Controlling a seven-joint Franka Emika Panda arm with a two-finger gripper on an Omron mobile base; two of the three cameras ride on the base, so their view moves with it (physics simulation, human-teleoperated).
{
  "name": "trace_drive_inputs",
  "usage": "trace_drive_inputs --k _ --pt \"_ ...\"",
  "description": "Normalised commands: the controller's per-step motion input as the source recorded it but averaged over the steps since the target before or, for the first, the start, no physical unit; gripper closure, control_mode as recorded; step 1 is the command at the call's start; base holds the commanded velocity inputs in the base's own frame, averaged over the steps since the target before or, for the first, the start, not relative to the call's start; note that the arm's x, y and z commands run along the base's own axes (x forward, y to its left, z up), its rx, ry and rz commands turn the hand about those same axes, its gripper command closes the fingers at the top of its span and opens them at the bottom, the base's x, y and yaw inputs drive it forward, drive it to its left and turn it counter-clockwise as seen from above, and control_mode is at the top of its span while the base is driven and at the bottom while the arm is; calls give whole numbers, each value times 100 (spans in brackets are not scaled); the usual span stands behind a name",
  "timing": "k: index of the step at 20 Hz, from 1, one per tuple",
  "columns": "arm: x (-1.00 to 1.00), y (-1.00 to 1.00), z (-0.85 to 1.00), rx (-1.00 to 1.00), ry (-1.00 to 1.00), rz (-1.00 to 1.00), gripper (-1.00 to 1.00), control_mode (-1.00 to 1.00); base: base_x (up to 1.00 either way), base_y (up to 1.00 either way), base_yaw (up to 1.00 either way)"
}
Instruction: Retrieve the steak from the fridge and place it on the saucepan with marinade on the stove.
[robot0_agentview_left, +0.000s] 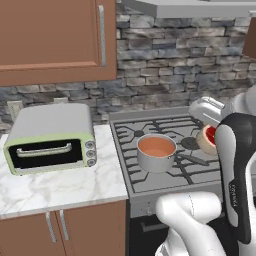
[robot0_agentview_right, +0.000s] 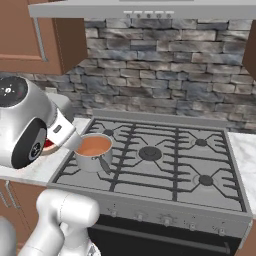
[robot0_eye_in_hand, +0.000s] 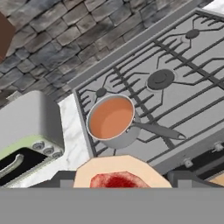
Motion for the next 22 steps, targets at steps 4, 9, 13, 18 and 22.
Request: trace_drive_inputs --k 4,9,13,18,22 --pt "52 19 0 0 0 -1 100 -100 0 0 0" --pt "33 15 -12 0 1 0 100 -100 0 0 0" --pt "21 8 -42 -2 3 0 100 -100 0 0 0" --pt "27 0 -26 0 12 0 100 -100 0 0 0" --pt "18 0 -1 -1 18 -6 100 -100 0 0 0"
